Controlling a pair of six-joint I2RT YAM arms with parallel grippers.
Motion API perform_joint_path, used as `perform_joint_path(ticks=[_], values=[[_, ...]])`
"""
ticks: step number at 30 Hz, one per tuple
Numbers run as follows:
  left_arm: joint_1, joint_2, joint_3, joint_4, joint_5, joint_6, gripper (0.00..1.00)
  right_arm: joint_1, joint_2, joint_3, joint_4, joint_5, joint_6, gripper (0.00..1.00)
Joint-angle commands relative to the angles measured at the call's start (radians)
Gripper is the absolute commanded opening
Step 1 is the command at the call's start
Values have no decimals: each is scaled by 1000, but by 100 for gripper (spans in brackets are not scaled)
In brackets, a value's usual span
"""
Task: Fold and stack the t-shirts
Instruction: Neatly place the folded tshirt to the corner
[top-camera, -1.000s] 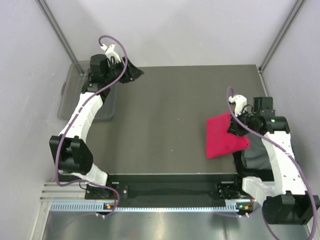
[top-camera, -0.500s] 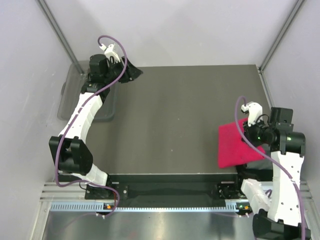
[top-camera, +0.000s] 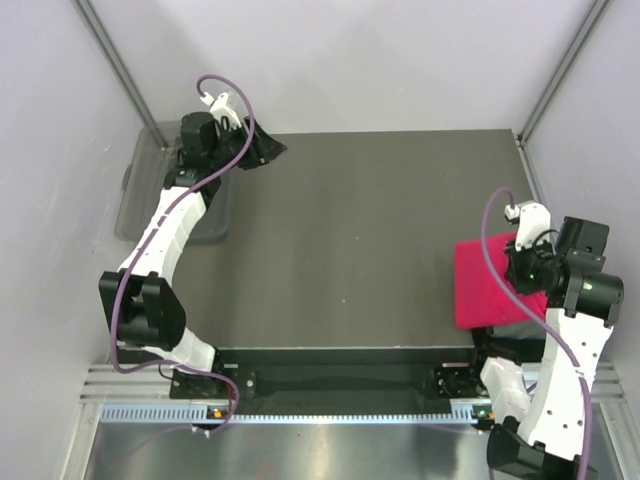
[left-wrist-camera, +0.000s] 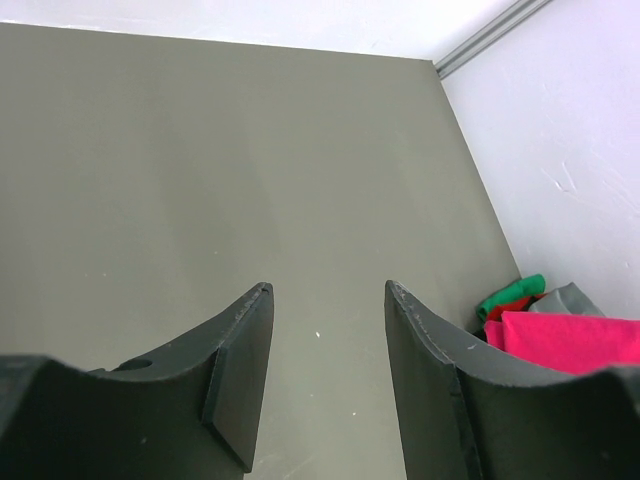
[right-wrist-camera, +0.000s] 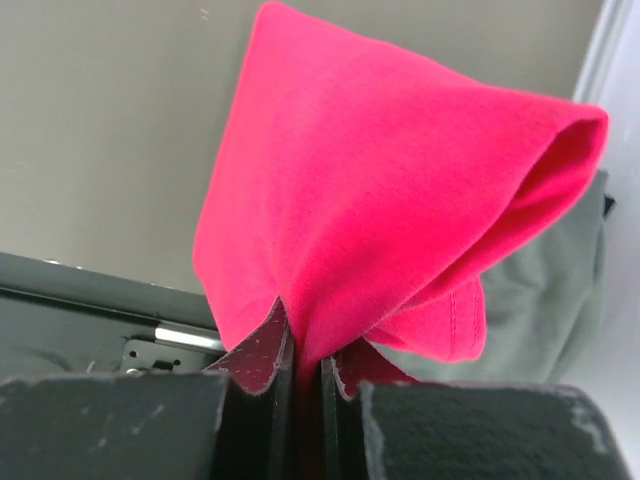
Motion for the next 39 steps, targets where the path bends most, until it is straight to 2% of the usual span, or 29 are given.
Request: perform_joint_path(ticks=[1,9,15,20,21,24,39], values=[[4,-53,-11,70,19,-14,53,-58,-7,55,-5,21,-39,0],[4,-62,-24,79,27,-25,53,-148,22,97,-55,-13,-112,0],[4,-63,-25,86,31,-31,53,-266,54,95,-72,-45,-193,0],[4,-60,-31,93,36,-37,53,-517,140,98,-114,-195,-359,0],[4,-62,-34,95,37,-37,53,-608,162,100,-138,-220,-393,0],[4,-60,-42,101,39,-42,53,-690,263,112,-155,-258,-467,0],[4,-57,-51,101,21,-34,52,-697,386,-20,204,-171,-355,0]])
